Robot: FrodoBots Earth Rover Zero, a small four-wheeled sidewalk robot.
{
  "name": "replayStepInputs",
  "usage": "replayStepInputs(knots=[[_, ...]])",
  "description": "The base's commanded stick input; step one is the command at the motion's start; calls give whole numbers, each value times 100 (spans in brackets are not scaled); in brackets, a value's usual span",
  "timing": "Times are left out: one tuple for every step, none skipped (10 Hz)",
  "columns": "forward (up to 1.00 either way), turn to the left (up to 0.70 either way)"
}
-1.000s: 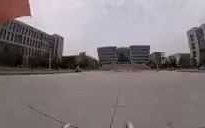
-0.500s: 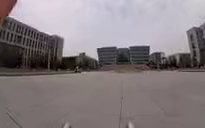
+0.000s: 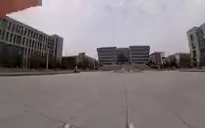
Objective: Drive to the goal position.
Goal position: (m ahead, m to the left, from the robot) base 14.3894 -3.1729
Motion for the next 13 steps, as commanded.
replayStepInputs(knots=[[85, 0], [85, 0], [85, 0], [85, 0], [85, 0], [85, 0], [85, 0], [85, 0], [85, 0], [85, 0], [85, 0], [85, 0], [85, 0]])
